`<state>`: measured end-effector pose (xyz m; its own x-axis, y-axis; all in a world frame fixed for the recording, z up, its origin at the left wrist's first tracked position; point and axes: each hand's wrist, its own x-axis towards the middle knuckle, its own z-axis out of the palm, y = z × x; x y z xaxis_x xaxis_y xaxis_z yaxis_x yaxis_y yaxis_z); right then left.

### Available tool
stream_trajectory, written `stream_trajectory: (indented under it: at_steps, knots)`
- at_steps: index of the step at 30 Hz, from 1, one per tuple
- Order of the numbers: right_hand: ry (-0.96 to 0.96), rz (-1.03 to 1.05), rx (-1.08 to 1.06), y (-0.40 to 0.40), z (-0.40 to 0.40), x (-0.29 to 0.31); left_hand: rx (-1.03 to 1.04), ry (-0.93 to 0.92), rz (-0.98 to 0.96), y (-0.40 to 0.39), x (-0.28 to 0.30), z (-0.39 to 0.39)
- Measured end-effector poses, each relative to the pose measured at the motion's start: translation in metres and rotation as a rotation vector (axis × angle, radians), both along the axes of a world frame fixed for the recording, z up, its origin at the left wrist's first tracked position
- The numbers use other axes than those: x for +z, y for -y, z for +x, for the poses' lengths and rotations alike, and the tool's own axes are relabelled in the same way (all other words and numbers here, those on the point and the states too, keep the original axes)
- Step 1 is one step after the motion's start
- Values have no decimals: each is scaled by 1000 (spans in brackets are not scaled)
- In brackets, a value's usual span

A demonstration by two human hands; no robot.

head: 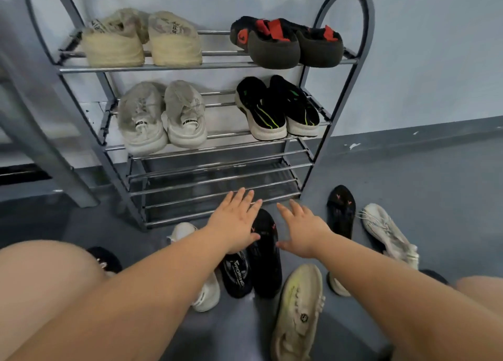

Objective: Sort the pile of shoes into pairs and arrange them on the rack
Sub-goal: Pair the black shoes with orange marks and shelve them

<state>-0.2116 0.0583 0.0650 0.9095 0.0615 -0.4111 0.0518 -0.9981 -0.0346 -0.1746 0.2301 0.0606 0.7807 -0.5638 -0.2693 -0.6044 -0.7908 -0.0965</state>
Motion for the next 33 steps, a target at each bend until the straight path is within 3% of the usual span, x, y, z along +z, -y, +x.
stream_trajectory:
  at_steps: [4, 8, 18, 24, 33]
  knots:
    - [40, -11, 39, 6, 1, 3, -89, 35, 62, -15, -1, 2]
    - [-3, 52, -76, 15, -5, -11, 31, -37, 18, -22, -7, 4]
    - [-151, 64, -202, 45, -31, -73, 46, -242, 50, -13, -81, -20]
    - [-224, 89, -279, 71, -48, -101, -34, -295, 77, 25, -104, -22]
    - [-166, 64, -441, 155, -24, -108, -83, -311, -2, 122, -104, 19]
